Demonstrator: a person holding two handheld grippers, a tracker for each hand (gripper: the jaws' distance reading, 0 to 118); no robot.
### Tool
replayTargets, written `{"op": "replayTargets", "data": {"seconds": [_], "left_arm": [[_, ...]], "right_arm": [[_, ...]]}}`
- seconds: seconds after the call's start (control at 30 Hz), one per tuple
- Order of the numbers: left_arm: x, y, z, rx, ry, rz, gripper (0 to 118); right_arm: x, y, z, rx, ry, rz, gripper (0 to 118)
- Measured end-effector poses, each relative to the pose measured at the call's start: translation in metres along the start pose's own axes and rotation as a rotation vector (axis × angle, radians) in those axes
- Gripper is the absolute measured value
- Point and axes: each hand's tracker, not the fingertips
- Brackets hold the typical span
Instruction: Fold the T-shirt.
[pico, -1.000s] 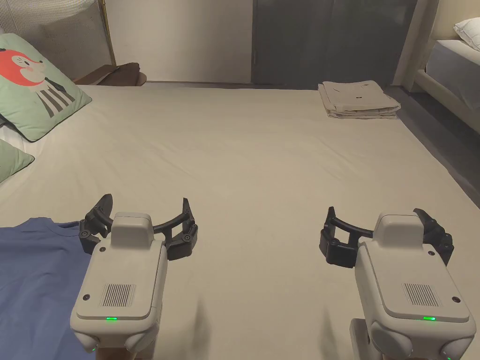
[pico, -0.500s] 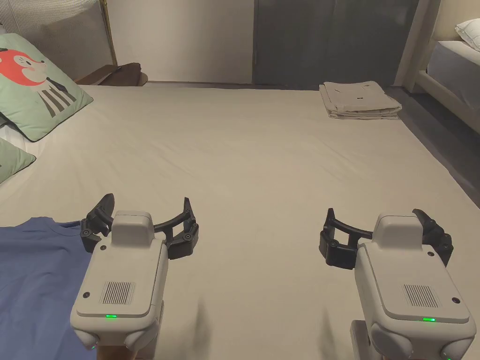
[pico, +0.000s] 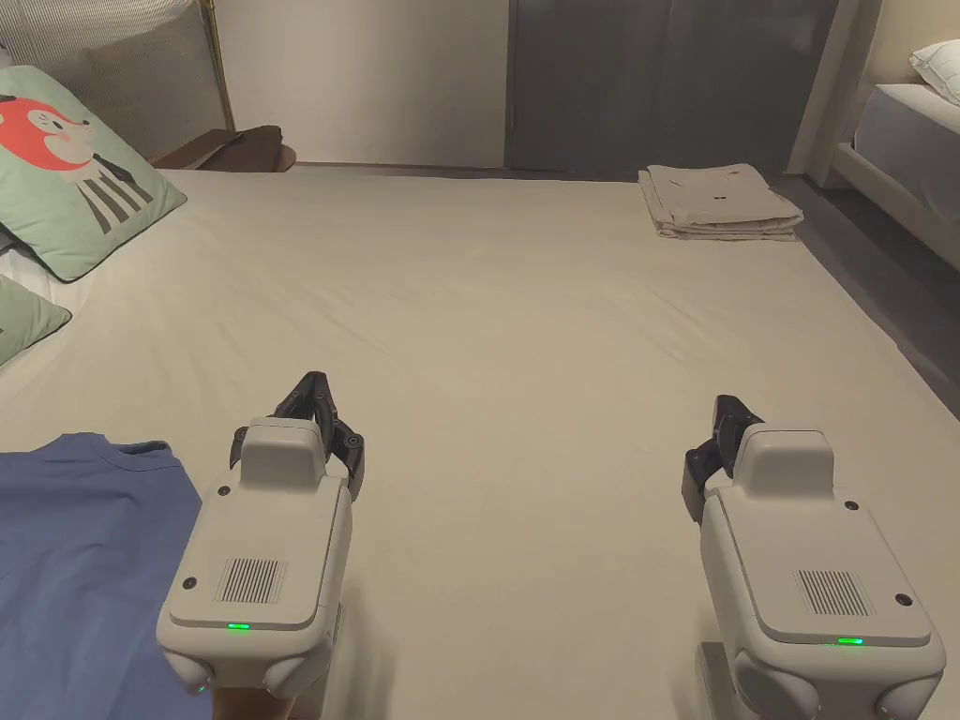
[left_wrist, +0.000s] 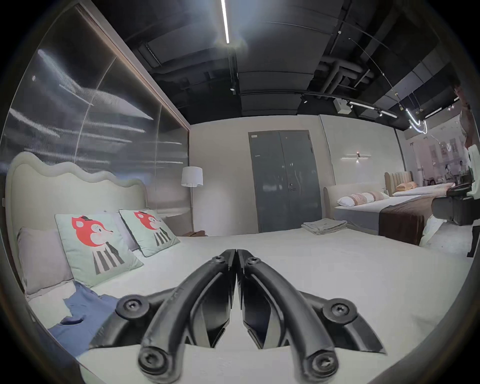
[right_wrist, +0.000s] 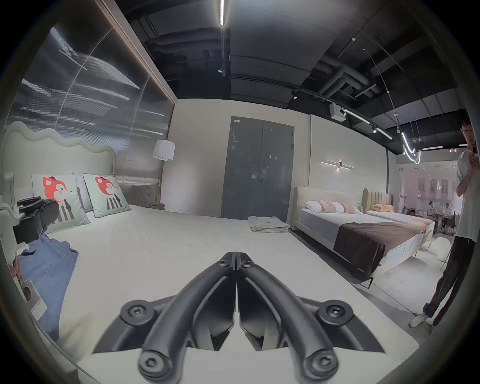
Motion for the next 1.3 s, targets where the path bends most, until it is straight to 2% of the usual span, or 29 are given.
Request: {"op": "replayTargets", "data": {"seconds": [0.33,0.53,0.7,1.1,1.3], "left_arm": [[-0.009,0.003,0.002,0.011,0.003,0.01,0],[-0.027,0.006,0.009,0.025,0.038,-0.01,0],[-0.069,0.007,0.023,0.019,0.141,-0.02,0],[-0.208,0.009,0.099,-0.027,0.51,-0.085,0],[-0.248,0.011,0.142,-0.044,0.639,-0.103,0]], "right_arm": [[0.001,0.003,0.001,-0.003,0.012,-0.012,0],[-0.018,0.008,-0.004,0.003,0.061,-0.01,0],[-0.063,0.014,-0.016,0.02,0.177,-0.013,0],[-0.206,0.024,-0.026,0.046,0.514,-0.021,0],[-0.257,0.025,-0.02,0.043,0.632,-0.025,0]]}}
